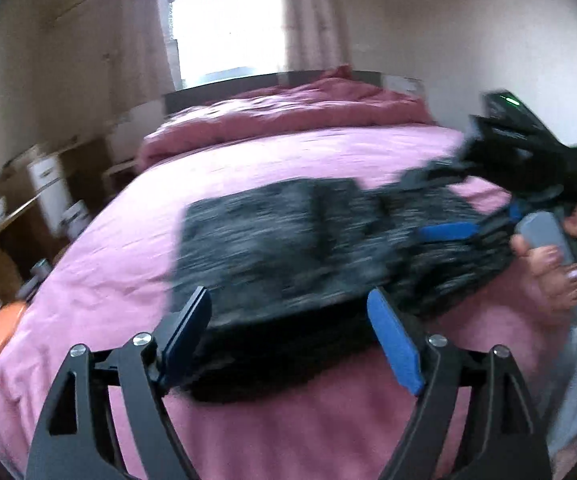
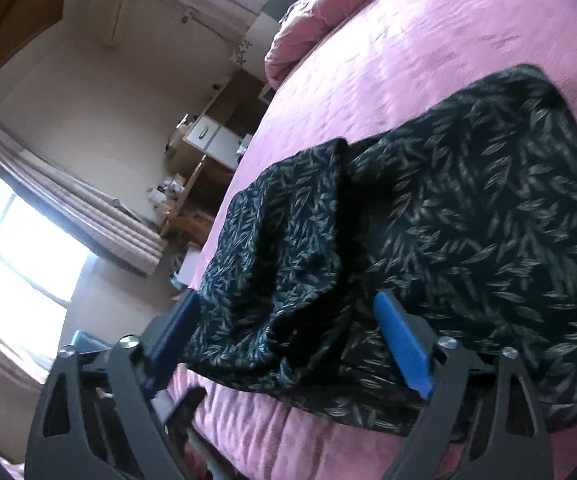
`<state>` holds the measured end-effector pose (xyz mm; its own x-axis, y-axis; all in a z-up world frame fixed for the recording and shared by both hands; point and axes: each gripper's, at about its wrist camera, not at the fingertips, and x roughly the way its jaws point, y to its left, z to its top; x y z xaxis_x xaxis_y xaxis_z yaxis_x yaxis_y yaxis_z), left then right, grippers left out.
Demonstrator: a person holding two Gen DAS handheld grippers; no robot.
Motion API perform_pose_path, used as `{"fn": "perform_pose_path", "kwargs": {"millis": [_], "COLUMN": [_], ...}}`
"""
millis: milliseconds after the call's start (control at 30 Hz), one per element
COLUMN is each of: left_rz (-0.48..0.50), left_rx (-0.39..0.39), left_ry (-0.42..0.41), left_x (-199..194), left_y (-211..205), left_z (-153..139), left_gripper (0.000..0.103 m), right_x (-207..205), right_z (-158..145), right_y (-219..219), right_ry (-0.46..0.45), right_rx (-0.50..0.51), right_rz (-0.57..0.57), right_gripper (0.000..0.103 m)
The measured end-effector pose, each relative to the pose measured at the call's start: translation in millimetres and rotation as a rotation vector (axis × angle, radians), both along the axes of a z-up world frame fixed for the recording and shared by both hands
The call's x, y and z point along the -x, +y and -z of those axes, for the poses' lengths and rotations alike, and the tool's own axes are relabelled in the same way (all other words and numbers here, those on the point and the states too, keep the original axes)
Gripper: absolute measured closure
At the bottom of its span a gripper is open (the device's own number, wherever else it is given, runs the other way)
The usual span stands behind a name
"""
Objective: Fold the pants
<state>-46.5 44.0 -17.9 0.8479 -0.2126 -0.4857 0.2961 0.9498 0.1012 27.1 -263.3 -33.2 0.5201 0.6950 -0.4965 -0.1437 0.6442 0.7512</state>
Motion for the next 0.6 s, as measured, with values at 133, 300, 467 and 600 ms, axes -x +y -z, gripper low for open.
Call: {"fn": "perform_pose_path", "kwargs": {"millis": [133, 300, 467, 600], "left_rz": [-0.068, -0.036, -0.036, -0.072], "left_rx": [0.053, 0.093, 0.018, 0.025], "left_ry": [0.099, 0.168, 0.175, 0.180], "left_x": [-5.4, -7.1, -20.4, -40.6], "left_y": [51.9, 67.1, 48.6, 43.7], "left_z": [11.8, 32.6, 44.0, 39.9], "left_gripper": [0.018, 0.017, 0.017, 0.016], "right_x": [-11.4, -16.3, -14.5, -20.8], "right_z": [12.0, 12.5, 6.6, 10.5], "right_y": [7.8, 18.8, 13.5, 32.2], "right_ry": [0.063, 0.098, 0.129, 0.140], "right_rx": [-0.019, 0.015, 0.066, 0.093], "right_rz": [-0.024, -0.032, 0.011, -0.051], "right_gripper": [0.035, 0.035, 0.035, 0.035]}}
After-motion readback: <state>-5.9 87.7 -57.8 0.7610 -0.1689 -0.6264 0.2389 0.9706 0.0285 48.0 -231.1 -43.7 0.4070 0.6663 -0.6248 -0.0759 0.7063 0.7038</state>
